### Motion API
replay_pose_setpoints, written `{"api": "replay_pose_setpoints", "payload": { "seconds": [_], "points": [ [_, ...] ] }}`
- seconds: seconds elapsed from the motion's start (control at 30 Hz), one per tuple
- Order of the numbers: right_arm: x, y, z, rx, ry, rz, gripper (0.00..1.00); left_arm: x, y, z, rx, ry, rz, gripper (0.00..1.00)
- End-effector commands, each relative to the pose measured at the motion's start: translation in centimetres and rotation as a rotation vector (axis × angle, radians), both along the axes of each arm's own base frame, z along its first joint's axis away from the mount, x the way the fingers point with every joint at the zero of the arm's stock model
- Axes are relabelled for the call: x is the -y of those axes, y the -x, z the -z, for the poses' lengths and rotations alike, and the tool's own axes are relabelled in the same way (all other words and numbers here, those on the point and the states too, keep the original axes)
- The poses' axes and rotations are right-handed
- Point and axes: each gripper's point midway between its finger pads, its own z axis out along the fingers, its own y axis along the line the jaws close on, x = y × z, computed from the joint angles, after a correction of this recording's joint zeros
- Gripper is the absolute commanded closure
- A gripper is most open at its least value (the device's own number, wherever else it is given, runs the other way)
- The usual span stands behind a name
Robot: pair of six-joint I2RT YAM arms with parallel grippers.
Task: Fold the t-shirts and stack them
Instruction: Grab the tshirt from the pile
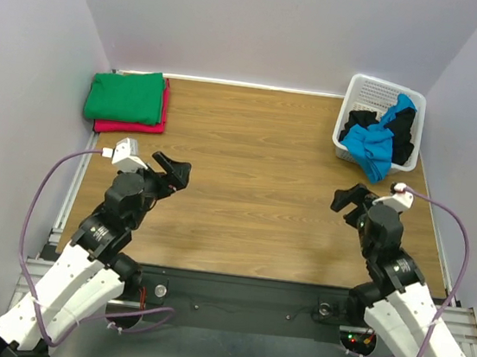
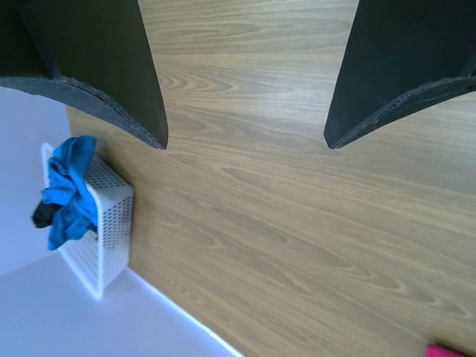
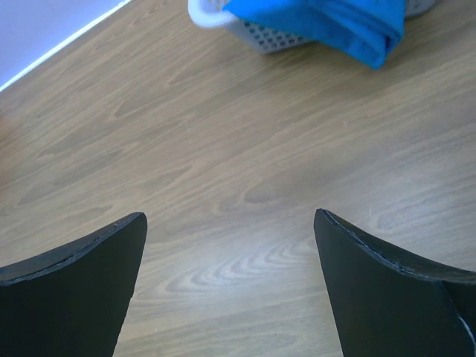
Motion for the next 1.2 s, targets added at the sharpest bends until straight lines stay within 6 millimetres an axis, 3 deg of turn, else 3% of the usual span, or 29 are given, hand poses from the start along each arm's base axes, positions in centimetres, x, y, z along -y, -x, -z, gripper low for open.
{"api": "replay_pose_setpoints", "payload": {
  "seconds": [0.0, 0.07, 0.1, 0.13, 0.17, 0.23, 0.27, 0.33, 0.37, 0.43, 0.47, 0.5, 0.7, 0.93, 1.1, 1.17],
  "points": [
    [0.2, -3.2, -6.0, 0.073, 0.012, 0.069, 0.00, 1.2, 0.3, -3.6, 0.134, 0.060, 0.074, 0.01],
    [-0.6, -4.7, -6.6, 0.043, 0.041, 0.051, 0.00, 1.5, 0.5, -3.9, 0.145, 0.063, 0.096, 0.01],
    [-0.9, -5.8, -8.3, 0.040, 0.061, 0.049, 0.00, 1.5, 0.7, -4.2, 0.154, 0.070, 0.099, 0.01],
    [-1.0, -7.3, -6.6, -0.039, 0.101, 0.079, 0.00, 1.4, 0.7, -3.9, 0.148, 0.068, 0.094, 0.01],
    [-1.0, -8.4, -8.0, -0.053, 0.116, 0.100, 0.00, 1.2, 0.7, -3.8, 0.145, 0.074, 0.081, 0.01],
    [-0.5, -9.9, -7.7, -0.106, 0.172, 0.155, 0.00, 0.4, 0.5, -3.2, 0.131, 0.071, 0.034, 0.01],
    [-0.2, -11.2, -6.4, -0.159, 0.225, 0.196, 0.00, 0.2, 0.5, -3.0, 0.124, 0.071, 0.019, 0.01],
    [0.5, -12.8, -7.7, -0.159, 0.255, 0.231, 0.00, -0.3, 0.3, -2.6, 0.110, 0.078, -0.011, 0.01],
    [0.6, -13.6, -6.9, -0.191, 0.279, 0.240, 0.00, -0.3, 0.3, -2.6, 0.110, 0.077, -0.012, 0.01],
    [2.1, -14.9, -8.2, -0.186, 0.297, 0.281, 0.00, -0.1, 0.3, -2.6, 0.108, 0.076, -0.004, 0.01],
    [3.2, -15.4, -7.6, -0.215, 0.344, 0.319, 0.00, -0.1, 0.3, -2.6, 0.107, 0.074, -0.002, 0.01],
    [4.5, -15.9, -8.4, -0.207, 0.354, 0.361, 0.00, 0.0, 0.2, -2.4, 0.101, 0.069, -0.003, 0.01],
    [8.4, -17.4, -8.2, -0.268, 0.444, 0.439, 0.01, -0.4, -0.3, -1.4, 0.067, 0.058, -0.038, 0.01],
    [11.1, -20.2, -5.0, -0.390, 0.549, 0.466, 0.05, -0.3, -0.8, -0.1, 0.021, 0.028, -0.050, 0.01],
    [10.8, -22.4, -1.6, -0.432, 0.470, 0.391, 0.10, -0.4, -0.9, 0.2, 0.012, 0.022, -0.058, 0.01],
    [10.9, -23.2, -1.3, -0.437, 0.477, 0.383, 0.15, -0.4, -1.0, 0.1, 0.017, 0.022, -0.058, 0.01]
  ]
}}
